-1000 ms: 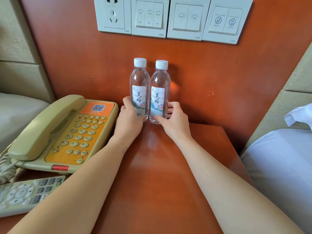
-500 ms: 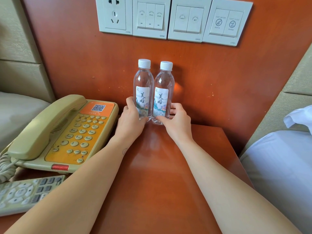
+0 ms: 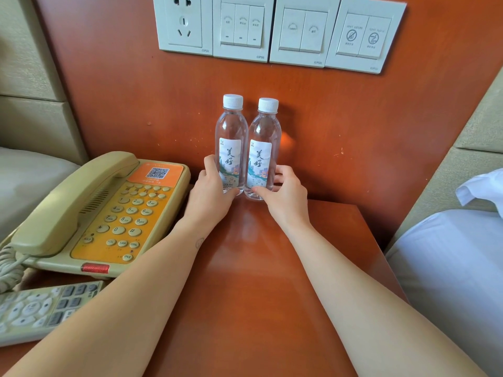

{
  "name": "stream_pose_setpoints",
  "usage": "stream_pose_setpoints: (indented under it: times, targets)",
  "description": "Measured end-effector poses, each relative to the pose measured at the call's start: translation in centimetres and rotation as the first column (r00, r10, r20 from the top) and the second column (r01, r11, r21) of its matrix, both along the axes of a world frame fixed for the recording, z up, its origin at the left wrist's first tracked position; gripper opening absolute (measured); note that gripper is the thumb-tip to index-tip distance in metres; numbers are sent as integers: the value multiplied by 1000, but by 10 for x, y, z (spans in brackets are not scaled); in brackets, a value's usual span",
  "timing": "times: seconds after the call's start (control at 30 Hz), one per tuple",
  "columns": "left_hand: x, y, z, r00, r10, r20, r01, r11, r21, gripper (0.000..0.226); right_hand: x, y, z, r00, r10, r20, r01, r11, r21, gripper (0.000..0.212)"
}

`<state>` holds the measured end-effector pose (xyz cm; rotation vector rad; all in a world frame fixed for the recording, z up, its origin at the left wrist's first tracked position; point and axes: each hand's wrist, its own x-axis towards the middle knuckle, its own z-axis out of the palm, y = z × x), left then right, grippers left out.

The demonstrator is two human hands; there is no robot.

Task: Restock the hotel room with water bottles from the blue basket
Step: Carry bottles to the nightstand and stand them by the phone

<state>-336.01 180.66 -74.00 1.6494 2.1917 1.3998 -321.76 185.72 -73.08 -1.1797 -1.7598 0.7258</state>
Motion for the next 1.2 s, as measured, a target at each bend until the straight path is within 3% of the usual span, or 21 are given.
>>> stream_pose_setpoints:
  times: [0.67,0.8,0.93,1.03,1.2]
  targets:
    - [0,3,-6,1000,-13,17,12,998,61,70,-1,1,-2,1000,6,19,-7,1000,12,54]
    - [3,1,-6,998,-17,56,13,997,75,91,-1,2,-3,1000,13,19,-14,1000,12,57]
    - [7,-2,-4,999,32,44,-37,991,125,106,-1,1,-4,1000,7,25,-7,1000,27,77]
    - [8,-7,-2,995,95,-19,-89,973,212,101,2,-3,-4,1000,-19,-4,19,999,48,84]
    - [16,-20,1,990,103,-95,-73,959,275,90,15,-16,-6,996,-41,-74,47,996,74,74]
